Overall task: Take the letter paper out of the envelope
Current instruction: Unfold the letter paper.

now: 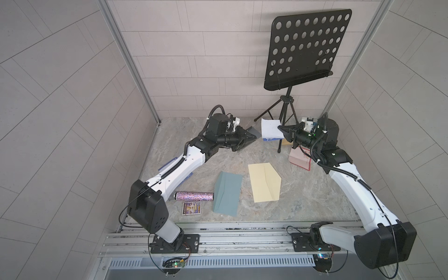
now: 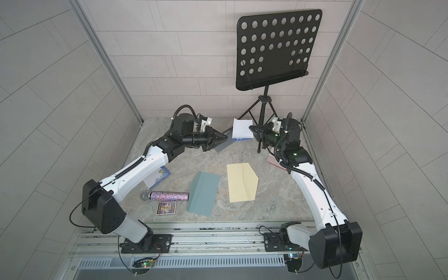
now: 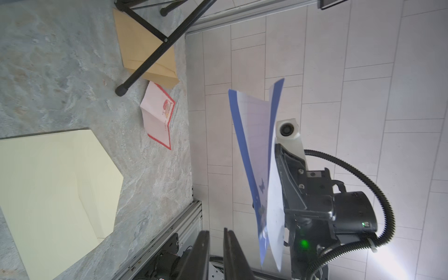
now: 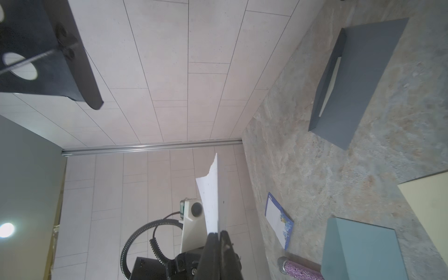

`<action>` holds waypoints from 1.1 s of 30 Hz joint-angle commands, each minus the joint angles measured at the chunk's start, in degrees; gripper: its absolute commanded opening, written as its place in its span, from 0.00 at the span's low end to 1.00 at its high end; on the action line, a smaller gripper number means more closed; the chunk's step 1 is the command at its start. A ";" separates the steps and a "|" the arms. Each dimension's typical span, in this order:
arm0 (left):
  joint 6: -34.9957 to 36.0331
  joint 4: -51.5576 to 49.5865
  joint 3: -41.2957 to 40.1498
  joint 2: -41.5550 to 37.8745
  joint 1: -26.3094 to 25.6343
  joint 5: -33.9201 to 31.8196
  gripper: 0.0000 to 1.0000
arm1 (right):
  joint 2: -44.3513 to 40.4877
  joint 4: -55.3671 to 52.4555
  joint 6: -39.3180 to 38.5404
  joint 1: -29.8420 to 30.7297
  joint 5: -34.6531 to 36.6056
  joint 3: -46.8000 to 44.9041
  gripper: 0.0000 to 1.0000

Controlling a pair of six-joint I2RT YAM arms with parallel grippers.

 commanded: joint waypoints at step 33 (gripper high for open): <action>-9.03 13.25 -0.44 -0.25 -4.22 0.68 0.23 | 1.11 8.19 8.82 -0.31 3.13 -1.94 0.00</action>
